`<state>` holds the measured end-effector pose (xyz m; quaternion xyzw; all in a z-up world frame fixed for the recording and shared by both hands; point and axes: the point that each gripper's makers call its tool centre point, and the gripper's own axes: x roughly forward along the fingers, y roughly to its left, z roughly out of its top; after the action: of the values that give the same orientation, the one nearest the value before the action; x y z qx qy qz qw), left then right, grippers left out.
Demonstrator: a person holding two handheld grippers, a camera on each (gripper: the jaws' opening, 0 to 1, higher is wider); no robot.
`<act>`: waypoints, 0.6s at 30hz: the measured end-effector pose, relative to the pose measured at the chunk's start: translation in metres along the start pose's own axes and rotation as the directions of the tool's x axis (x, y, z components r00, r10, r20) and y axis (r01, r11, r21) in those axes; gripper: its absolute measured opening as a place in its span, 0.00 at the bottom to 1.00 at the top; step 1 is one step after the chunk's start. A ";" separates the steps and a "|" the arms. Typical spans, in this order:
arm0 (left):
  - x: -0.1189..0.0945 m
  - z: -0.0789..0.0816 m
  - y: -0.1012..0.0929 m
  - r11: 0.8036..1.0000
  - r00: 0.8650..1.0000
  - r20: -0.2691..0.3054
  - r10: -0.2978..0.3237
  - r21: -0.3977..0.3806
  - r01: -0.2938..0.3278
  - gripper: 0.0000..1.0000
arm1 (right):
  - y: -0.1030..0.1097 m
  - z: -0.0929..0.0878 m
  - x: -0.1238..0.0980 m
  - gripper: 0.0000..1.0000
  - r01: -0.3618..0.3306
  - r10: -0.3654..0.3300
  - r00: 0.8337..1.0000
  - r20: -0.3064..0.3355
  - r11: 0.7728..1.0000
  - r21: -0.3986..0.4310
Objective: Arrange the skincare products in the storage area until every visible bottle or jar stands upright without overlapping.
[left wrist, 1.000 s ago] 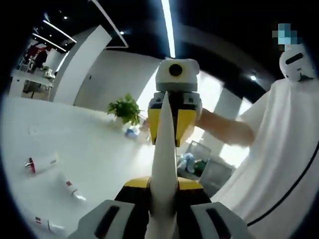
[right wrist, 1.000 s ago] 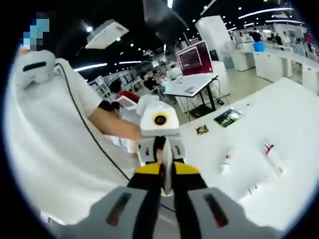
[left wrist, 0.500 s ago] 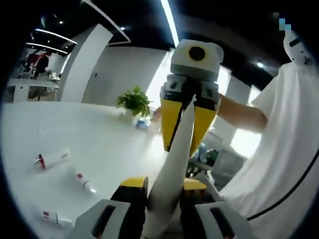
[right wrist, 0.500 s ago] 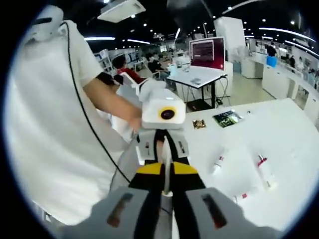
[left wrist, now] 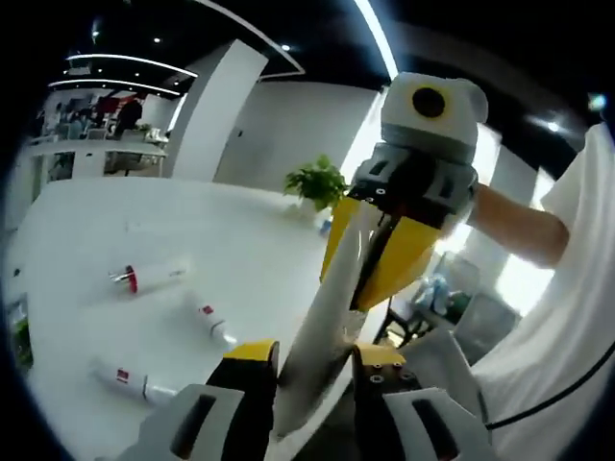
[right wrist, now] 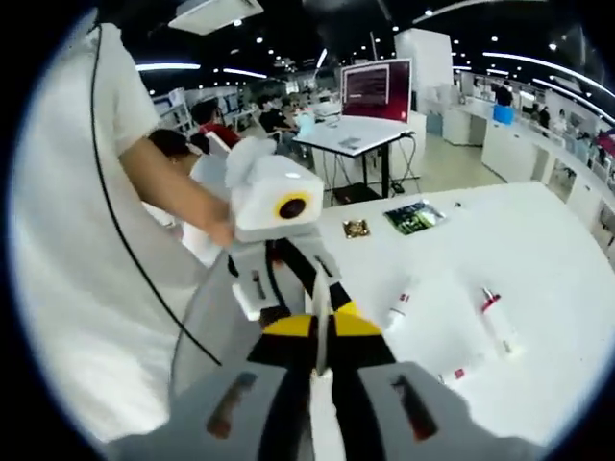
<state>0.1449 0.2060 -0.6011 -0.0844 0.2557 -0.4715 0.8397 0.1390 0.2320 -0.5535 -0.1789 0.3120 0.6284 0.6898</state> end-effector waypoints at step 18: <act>0.011 0.009 0.027 0.933 0.958 -0.005 0.286 0.228 -0.277 0.36 | -0.028 0.019 -0.003 0.05 0.177 -0.223 0.974 0.039 0.860 0.479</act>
<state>0.1745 0.2106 -0.6074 0.0576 0.2259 -0.3737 0.8978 0.1705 0.2381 -0.5415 -0.0074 0.4026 0.4660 0.7878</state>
